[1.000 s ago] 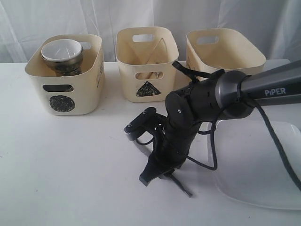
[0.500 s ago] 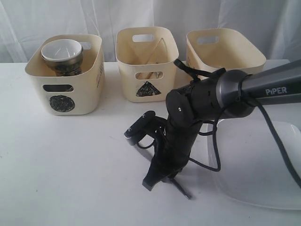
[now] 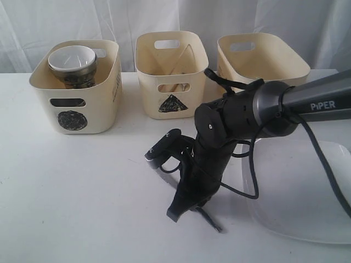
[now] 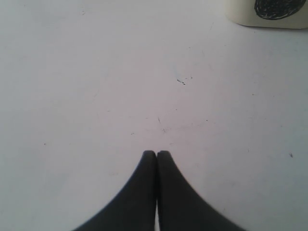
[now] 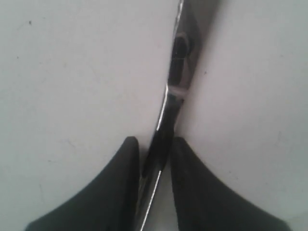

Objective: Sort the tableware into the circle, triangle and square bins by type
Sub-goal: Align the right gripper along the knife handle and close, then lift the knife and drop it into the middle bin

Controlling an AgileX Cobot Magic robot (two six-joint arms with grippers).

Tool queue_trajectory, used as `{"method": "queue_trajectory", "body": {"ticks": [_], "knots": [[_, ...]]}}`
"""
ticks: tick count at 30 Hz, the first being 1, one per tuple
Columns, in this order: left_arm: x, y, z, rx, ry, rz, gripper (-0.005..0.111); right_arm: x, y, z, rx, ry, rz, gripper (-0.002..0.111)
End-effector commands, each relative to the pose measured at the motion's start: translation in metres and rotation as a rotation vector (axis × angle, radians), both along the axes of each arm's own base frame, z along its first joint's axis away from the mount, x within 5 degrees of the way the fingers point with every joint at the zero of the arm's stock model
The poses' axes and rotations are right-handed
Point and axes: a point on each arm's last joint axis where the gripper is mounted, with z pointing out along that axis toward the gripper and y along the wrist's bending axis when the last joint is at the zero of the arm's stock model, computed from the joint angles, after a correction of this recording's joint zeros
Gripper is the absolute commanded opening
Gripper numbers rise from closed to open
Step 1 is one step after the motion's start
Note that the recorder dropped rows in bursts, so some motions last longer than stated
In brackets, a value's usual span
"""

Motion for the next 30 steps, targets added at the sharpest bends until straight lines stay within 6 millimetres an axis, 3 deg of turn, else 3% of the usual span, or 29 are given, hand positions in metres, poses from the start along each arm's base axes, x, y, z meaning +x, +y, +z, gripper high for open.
{"method": "queue_trajectory", "body": {"ticks": [1,10,15,18,24,30], "knots": [[-0.001,0.0,-0.004,-0.009,0.029,0.002,0.0,0.001,0.0,-0.002,0.006,-0.014,0.005,0.014],[-0.001,0.0,-0.004,-0.009,0.029,0.002,0.0,-0.002,-0.003,-0.01,0.019,-0.037,-0.028,0.0],[-0.001,0.0,-0.004,-0.009,0.029,0.002,0.0,-0.001,-0.002,-0.011,0.031,-0.061,-0.03,0.0],[-0.001,0.0,-0.004,-0.009,0.029,0.002,0.0,0.0,-0.001,-0.003,0.047,-0.073,-0.036,0.0],[-0.001,0.0,-0.004,-0.009,0.029,0.002,0.0,-0.002,-0.002,0.031,0.105,-0.155,-0.044,0.0],[-0.001,0.0,-0.004,-0.009,0.029,0.002,0.0,-0.003,-0.002,0.036,0.112,-0.16,-0.046,0.0]]}}
